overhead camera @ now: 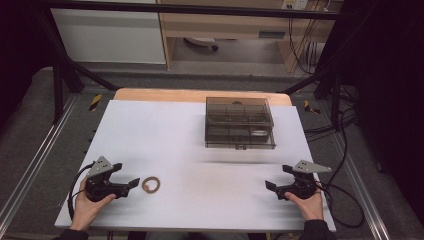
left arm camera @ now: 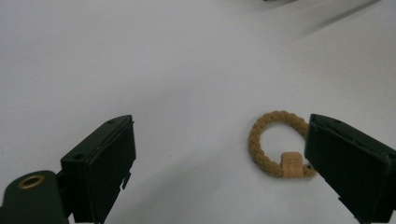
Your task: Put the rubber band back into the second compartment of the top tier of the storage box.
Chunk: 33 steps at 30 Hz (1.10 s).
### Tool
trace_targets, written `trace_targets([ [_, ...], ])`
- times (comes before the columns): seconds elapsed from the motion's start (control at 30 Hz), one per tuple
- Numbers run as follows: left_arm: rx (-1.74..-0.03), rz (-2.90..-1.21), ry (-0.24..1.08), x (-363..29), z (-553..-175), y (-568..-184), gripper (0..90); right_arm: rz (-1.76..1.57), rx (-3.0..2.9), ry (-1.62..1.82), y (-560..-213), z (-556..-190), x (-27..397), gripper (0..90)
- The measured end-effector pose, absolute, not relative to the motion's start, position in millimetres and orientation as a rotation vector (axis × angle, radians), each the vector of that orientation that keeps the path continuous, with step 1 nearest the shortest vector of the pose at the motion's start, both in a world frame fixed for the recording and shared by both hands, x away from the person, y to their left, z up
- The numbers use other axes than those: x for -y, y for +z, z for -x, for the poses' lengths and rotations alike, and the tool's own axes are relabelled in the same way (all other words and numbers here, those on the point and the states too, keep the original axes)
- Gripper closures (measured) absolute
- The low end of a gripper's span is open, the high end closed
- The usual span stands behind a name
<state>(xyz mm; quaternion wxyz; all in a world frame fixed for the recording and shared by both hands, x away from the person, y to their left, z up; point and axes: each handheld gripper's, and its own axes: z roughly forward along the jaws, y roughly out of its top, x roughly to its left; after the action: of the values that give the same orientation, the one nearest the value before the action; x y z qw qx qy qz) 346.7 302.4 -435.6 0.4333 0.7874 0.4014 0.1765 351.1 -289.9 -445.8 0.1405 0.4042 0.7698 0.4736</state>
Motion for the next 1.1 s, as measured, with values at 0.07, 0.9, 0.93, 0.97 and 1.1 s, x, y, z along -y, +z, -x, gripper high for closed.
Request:
trace_targets([
  [0.07,-1.004,-1.965,0.435,-302,-347,-436,8.5,-1.170,-2.225,1.367,-446,-351,290,0.9],
  [0.9,-1.009,-2.005,0.404,-287,-352,-429,9.4,-1.166,-2.236,1.352,-446,-351,290,0.8],
  [0.93,-1.009,-2.005,0.404,-287,-352,-429,9.4,-1.166,-2.237,1.351,-446,-351,290,0.8],
  [0.97,-1.008,-2.009,0.400,-286,-352,-427,9.5,-1.166,-2.238,1.349,-446,-351,289,0.8],
  [1.1,-1.012,-2.009,0.397,-282,-355,-423,9.8,-1.164,-2.242,1.345,-447,-351,289,0.8],
])
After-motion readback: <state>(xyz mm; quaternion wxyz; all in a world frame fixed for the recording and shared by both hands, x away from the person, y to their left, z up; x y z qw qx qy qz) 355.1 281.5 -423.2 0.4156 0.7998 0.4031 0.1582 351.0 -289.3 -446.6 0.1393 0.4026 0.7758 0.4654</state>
